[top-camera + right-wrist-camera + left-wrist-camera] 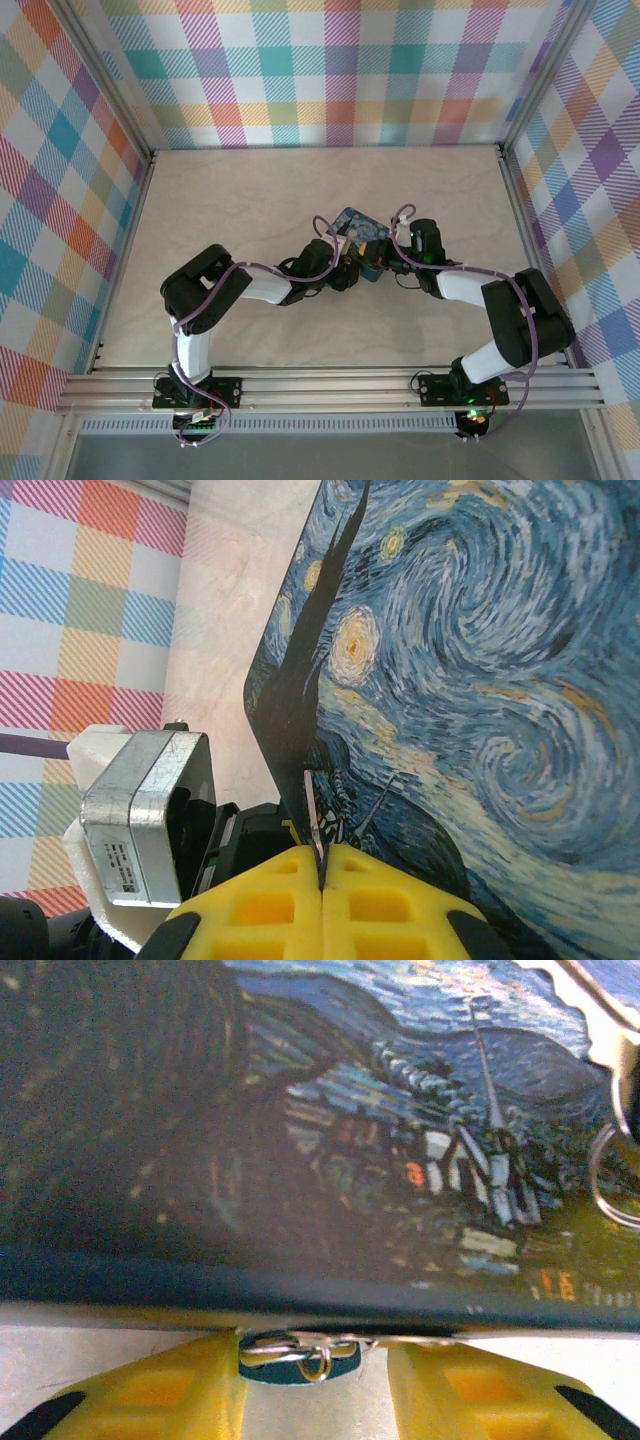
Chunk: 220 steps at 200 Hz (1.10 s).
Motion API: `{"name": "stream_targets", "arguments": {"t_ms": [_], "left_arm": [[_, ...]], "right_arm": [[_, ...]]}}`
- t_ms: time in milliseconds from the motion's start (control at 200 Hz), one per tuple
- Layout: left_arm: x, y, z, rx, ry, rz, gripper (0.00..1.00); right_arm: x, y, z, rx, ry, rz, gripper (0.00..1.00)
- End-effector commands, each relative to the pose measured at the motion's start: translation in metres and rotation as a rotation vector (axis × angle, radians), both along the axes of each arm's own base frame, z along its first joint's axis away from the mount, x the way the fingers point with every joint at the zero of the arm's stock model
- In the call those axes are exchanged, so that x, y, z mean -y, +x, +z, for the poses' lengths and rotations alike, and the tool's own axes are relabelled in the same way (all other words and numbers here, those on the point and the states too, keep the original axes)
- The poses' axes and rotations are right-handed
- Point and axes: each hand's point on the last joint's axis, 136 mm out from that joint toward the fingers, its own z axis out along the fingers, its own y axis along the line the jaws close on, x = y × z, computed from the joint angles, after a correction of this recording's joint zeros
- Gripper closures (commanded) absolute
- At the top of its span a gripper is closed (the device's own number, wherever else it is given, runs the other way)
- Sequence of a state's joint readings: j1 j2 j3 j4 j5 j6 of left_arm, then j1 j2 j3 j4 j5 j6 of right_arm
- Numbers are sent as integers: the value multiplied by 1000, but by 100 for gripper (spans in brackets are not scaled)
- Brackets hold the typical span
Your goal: Unlock a padlock with a key
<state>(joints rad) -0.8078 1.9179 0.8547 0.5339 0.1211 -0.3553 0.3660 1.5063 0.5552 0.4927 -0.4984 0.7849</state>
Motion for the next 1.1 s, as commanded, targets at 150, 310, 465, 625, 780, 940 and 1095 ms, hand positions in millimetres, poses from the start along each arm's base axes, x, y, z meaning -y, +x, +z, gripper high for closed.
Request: {"name": "stream_targets", "arguments": {"t_ms": [150,310,465,625,780,940,1095], "left_arm": [[2,10,8,26,-44,35,64],[3,11,9,25,-49,36,68],[2,10,10,24,-50,36,73],[-1,8,16,9,-61,51,74],[-3,0,22,-40,-72,64,74],[-6,-8,30,-78,-84,78,74],[-13,-10,40,-119,-75,118,75]], "right_arm": [[6,-14,-22,-87,-44,6,100],[5,-14,-22,-89,-41,7,100],[5,-14,-19,-80,-33,11,100],[2,-11,-7,-32,-20,25,100],[2,-9,16,49,-28,43,100],[7,-17,32,112,-66,58,100],[15,-38,38,147,-97,79,100]]}}
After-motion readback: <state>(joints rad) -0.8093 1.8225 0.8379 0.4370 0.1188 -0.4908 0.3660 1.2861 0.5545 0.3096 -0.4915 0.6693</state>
